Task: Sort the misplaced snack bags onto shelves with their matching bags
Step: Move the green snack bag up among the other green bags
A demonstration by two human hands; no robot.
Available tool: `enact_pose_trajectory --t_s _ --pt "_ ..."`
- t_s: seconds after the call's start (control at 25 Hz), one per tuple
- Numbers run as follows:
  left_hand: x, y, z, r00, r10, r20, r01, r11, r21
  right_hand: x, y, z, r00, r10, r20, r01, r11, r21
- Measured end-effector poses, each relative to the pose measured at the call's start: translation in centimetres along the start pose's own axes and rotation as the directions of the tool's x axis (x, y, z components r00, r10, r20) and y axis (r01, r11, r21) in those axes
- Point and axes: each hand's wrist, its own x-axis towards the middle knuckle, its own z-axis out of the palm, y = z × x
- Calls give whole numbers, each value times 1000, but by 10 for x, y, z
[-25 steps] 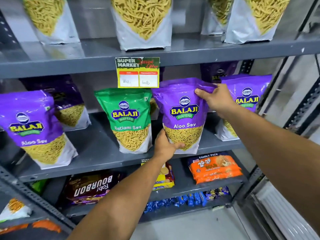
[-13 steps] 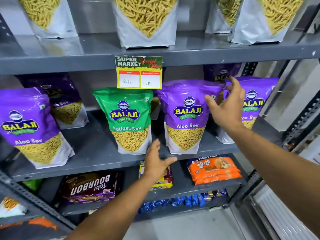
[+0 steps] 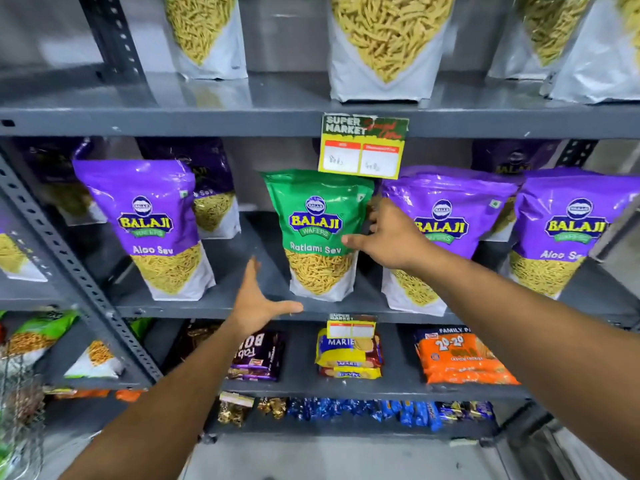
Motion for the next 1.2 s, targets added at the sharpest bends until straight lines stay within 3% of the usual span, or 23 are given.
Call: enact_pose_trajectory --t_s 0.16,0.36,0.64,0.88,1.04,1.2 --pt "43 8 11 994 -23 109 28 998 -51 39 -2 27 968 233 -96 -173 892 418" --pt "73 -7 25 970 70 234 -48 994 -99 55 -6 45 922 314 -228 -100 760 642" --pt "54 -7 16 972 51 231 -2 978 -206 44 -2 58 946 265 -184 -72 729 681" --pt "-41 7 -19 973 36 230 -1 989 -150 3 -14 60 961 250 -114 -89 675 732" --pt "-109 41 -43 987 32 158 -22 997 -68 -22 -35 52 988 154 -14 -92 657 748" --pt "-150 100 -79 992 84 92 -80 996 -45 -30 -91 23 998 56 -5 -34 677 735"
